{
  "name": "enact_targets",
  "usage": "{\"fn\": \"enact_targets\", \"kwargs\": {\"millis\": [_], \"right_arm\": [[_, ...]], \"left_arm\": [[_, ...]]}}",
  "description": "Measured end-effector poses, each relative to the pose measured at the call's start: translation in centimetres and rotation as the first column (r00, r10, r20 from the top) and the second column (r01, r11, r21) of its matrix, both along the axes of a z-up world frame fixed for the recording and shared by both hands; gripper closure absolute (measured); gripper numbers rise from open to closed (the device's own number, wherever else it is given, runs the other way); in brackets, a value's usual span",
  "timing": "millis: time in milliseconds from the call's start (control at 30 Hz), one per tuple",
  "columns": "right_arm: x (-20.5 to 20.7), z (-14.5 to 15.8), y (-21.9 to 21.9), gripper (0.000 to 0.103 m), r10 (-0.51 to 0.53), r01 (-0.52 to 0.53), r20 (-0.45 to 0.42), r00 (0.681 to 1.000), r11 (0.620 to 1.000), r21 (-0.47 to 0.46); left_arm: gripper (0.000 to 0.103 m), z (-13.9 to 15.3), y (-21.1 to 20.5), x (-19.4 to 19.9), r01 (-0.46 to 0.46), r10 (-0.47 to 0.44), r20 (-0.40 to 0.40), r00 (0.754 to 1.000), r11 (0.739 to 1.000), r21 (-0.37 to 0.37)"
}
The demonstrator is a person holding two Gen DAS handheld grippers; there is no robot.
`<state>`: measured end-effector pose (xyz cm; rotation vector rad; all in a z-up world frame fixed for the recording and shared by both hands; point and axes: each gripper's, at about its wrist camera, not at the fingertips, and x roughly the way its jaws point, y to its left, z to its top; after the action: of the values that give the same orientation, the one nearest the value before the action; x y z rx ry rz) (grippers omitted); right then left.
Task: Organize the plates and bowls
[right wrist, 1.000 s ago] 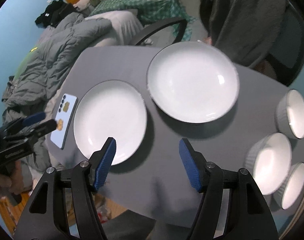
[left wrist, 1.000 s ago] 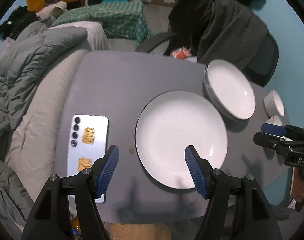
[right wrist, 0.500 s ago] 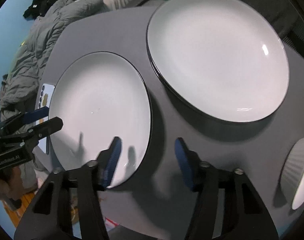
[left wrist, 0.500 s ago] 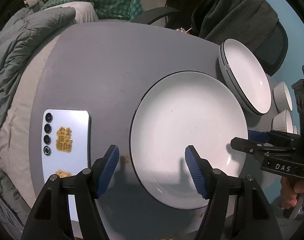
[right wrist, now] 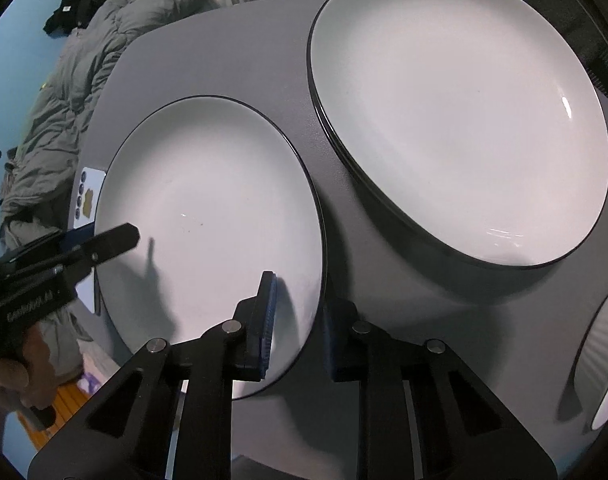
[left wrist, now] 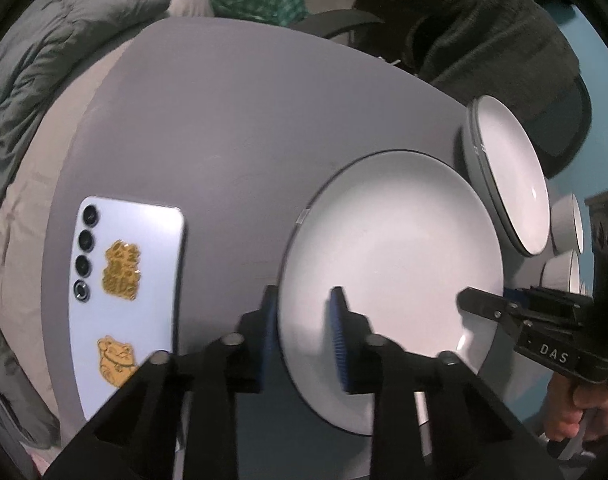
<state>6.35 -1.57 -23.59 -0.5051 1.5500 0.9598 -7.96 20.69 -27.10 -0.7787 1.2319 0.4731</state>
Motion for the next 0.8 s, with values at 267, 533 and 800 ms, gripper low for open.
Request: {"fn": "enact_targets", "kwargs": {"millis": [267,533,800], "right_arm": [[0.2,0.0,-0.4,0.088,0.006,-0.006,-0.012,1.0,1.0,-0.006],[0.7,0.2,-2.8,0.089,0.002,-0.003,-0.024,1.0,1.0,-0.021],[1.9,0.5,-7.9,0.089,-0.032,0.03,-0.036,0.999,0.998,-0.047]], "left_arm": [[0.088,0.1,-1.7,-0.5,0.014,-0.014,-0.012,1.0,1.0,0.006],[0.088,-0.2,-5.0,0.5,0.054,-0.055,-0.019,0.998,0.998,-0.034],[0.088,-0.4,-11.8,1.1,0.147,-0.149,-0.014,0.989,0.986,-0.084]]}}
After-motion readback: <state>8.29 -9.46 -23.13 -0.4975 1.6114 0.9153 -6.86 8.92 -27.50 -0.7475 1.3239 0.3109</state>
